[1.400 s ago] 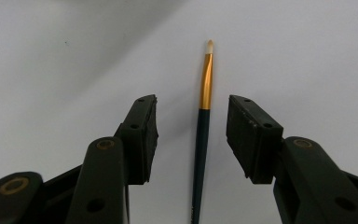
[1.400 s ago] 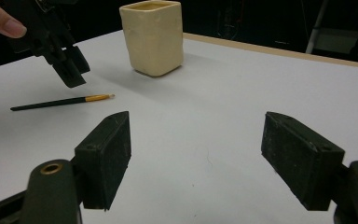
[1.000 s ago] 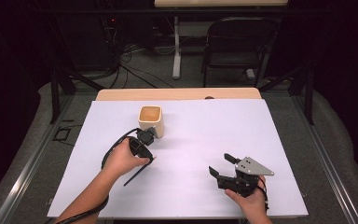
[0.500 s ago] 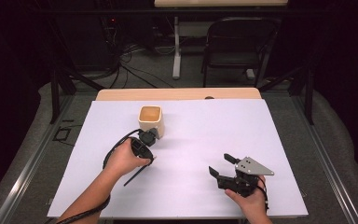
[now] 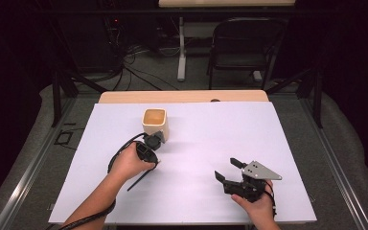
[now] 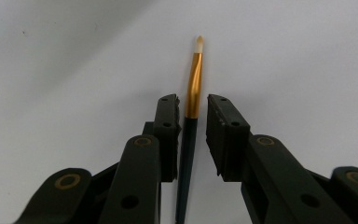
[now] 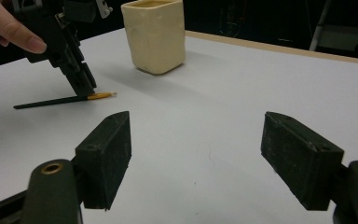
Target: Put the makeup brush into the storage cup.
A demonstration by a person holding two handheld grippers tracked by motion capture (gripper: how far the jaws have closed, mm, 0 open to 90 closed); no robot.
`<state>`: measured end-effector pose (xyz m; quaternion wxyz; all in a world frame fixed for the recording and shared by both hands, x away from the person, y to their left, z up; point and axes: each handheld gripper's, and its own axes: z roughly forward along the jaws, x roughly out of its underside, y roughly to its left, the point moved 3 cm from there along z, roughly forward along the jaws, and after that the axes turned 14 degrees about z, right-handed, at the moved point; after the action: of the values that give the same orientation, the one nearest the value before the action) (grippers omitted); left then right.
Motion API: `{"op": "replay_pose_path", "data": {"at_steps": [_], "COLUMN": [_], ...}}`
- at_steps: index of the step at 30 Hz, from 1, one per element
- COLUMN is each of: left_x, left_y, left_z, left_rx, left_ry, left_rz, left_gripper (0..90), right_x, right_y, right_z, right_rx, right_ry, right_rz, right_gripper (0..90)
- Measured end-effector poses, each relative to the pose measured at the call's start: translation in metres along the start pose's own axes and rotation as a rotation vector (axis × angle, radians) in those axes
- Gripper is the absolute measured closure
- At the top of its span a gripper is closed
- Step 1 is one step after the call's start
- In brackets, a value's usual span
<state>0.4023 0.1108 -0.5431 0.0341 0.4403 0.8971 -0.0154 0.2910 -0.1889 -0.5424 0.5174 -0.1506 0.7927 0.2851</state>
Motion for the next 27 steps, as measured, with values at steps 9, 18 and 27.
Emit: {"op": "replay_pose_path", "data": {"at_steps": [9, 18, 27], "left_x": [-0.006, -0.008, -0.007], "left_y": [0.001, 0.001, 0.003], "left_z": [0.005, 0.008, 0.011], "left_rx": [-0.003, -0.001, -0.003], "left_ry": [0.008, 0.016, 0.026], "left_rz": [-0.006, -0.006, -0.008], "left_gripper": [75.6, 77.8, 81.0], "right_x": [0.0, 0.0, 0.0], "right_y": [-0.001, -0.001, -0.001], "right_z": [-0.001, -0.001, -0.001], "right_rx": [-0.001, -0.004, -0.003], "right_ry": [0.0, -0.001, 0.0], "right_rz": [0.004, 0.009, 0.012], "right_gripper": [24.4, 24.4, 24.6]}}
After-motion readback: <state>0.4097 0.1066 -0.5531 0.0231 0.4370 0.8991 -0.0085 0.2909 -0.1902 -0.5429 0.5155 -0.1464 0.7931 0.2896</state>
